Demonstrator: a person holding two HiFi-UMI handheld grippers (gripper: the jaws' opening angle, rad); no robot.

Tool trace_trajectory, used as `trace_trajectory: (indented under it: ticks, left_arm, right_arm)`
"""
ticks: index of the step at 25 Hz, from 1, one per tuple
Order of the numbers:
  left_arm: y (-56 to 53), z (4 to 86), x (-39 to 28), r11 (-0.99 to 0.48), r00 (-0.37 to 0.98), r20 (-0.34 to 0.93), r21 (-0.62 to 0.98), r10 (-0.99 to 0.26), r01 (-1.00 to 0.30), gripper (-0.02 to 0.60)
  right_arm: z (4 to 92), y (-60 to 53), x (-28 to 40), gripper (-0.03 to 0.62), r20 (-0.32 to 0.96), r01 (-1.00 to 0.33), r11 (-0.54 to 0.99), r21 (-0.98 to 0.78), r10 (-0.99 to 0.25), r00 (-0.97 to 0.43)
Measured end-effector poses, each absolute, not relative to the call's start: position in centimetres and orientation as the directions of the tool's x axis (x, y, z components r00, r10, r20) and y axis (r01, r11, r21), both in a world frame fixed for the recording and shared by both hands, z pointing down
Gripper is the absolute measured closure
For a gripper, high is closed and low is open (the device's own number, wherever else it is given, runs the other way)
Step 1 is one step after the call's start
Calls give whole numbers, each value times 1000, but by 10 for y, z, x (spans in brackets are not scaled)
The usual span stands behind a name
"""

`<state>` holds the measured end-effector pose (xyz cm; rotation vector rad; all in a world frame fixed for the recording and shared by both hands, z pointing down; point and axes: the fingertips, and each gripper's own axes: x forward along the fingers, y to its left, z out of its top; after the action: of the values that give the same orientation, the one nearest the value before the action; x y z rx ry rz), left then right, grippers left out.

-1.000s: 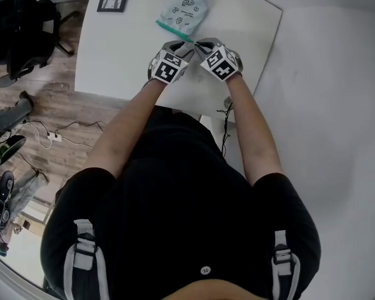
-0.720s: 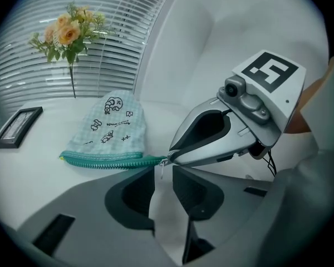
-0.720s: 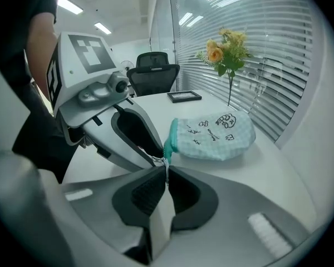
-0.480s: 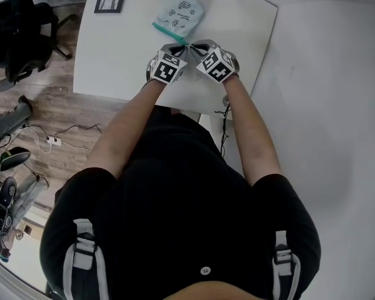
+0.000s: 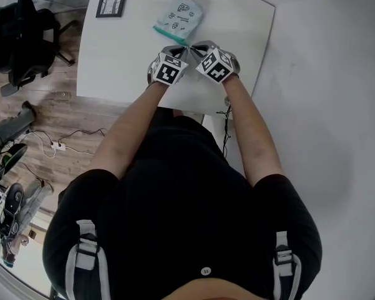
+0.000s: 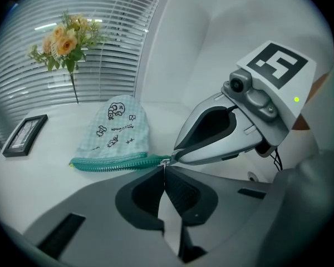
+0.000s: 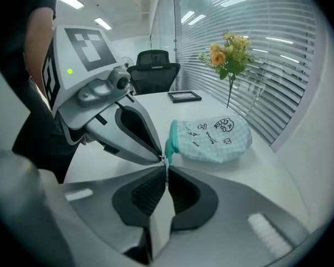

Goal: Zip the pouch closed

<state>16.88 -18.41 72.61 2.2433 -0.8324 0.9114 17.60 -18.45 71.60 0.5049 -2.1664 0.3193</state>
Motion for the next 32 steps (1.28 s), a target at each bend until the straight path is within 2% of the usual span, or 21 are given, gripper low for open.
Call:
trace_trajectory:
  ticks: [32]
  left_arm:
    - [-196,721,126,-569,512,772,242,-378,-786,572]
  right_arm:
    - [705,-185,185,569,824,-495,869,-12,-272,-497]
